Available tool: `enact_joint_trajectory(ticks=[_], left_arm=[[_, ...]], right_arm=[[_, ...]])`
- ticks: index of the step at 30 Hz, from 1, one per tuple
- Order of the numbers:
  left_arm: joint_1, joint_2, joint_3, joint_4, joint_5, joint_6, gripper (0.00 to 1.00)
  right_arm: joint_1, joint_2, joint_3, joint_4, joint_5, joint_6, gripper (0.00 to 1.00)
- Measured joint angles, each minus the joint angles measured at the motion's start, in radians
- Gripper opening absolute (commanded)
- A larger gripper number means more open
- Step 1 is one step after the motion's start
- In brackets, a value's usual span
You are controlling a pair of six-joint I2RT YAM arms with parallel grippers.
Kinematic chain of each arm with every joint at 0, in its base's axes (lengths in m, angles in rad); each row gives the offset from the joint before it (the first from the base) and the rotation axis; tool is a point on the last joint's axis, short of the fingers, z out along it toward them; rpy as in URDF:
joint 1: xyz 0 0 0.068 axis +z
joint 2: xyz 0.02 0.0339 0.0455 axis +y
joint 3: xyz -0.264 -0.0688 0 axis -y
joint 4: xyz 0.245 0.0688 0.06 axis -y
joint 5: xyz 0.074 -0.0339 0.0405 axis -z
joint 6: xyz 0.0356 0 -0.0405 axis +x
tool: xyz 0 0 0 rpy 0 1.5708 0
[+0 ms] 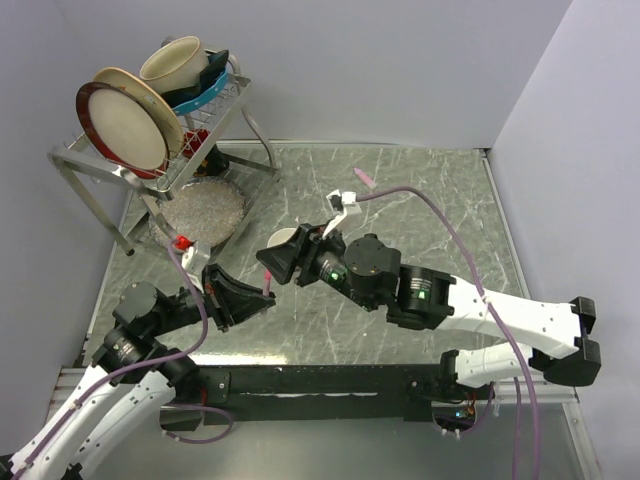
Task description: Insert the pens into the pen caps
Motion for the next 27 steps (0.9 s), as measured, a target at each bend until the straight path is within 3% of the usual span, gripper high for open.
enact_joint_trajectory(ticks=[1, 3, 4, 5, 8, 10, 22, 27], left_arm=[[0.0, 0.001, 0.0, 0.0, 0.002, 0.0, 0.01], [0.0, 0.002, 0.0, 0.0, 0.003, 0.0, 0.01], [0.0, 0.002, 0.0, 0.0, 0.003, 0.0, 0.01], [0.0, 0.004, 0.0, 0.0, 0.003, 0.0, 0.01], [0.0, 0.012, 0.0, 0.0, 0.003, 0.002, 0.01], [0.0, 0.014, 0.0, -0.003, -0.002, -0.005, 0.01], [-0.013, 0.15, 0.011, -0.071, -0.008, -0.019, 0.01], [-0.015, 0.222, 0.076, -0.17, -0.01, 0.019, 0.01]], right_arm=[[-0.001, 0.012, 0.01, -0.003, -0.015, -0.005, 0.62], [-0.001, 0.027, 0.018, -0.006, -0.031, -0.009, 0.49], [-0.001, 0.034, 0.018, -0.009, -0.041, -0.012, 0.42], [-0.001, 0.039, 0.018, -0.013, -0.048, -0.014, 0.27], [-0.001, 0.046, 0.014, -0.02, -0.069, -0.016, 0.06], [-0.004, 0.042, 0.001, -0.021, -0.068, -0.028, 0.01], [-0.006, -0.006, -0.194, 0.102, 0.026, 0.03, 0.0], [0.002, -0.002, -0.254, 0.182, 0.069, 0.057, 0.0]])
